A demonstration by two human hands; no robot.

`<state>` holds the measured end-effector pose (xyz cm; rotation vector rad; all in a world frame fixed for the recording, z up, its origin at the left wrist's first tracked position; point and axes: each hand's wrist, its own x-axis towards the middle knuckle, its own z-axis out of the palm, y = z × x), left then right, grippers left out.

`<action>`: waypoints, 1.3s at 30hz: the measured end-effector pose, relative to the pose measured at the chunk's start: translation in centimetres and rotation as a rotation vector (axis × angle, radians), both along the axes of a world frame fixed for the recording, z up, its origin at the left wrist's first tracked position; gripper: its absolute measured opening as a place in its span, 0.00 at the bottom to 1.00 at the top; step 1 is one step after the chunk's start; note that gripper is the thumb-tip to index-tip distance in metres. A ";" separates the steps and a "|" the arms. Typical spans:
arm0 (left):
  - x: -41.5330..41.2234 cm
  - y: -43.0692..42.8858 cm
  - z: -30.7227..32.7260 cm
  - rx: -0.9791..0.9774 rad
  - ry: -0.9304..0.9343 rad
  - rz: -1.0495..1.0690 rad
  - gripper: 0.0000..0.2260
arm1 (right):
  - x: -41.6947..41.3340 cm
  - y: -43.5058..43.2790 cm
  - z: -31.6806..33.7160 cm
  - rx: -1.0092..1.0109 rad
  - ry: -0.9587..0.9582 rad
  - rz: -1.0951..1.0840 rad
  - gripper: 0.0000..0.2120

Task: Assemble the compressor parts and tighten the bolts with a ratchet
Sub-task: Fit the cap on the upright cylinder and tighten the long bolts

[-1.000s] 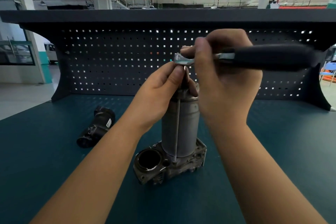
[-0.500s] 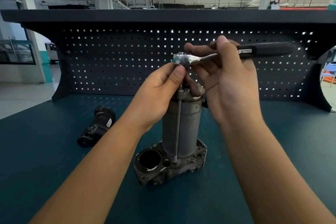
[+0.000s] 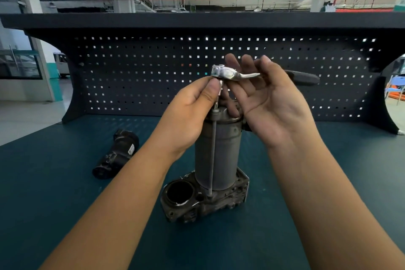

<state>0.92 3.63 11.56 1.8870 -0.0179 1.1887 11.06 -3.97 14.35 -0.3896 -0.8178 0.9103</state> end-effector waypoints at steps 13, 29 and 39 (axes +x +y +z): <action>-0.1 0.2 0.0 -0.025 0.015 0.026 0.14 | -1.7 0.4 -1.0 0.333 -0.310 -0.647 0.04; -0.2 0.3 -0.1 -0.018 0.001 0.027 0.16 | -2.3 0.2 -1.0 0.468 -0.424 -0.785 0.08; 0.2 0.1 0.0 0.034 0.016 0.086 0.12 | -0.8 0.0 -0.1 0.085 0.086 -0.148 0.07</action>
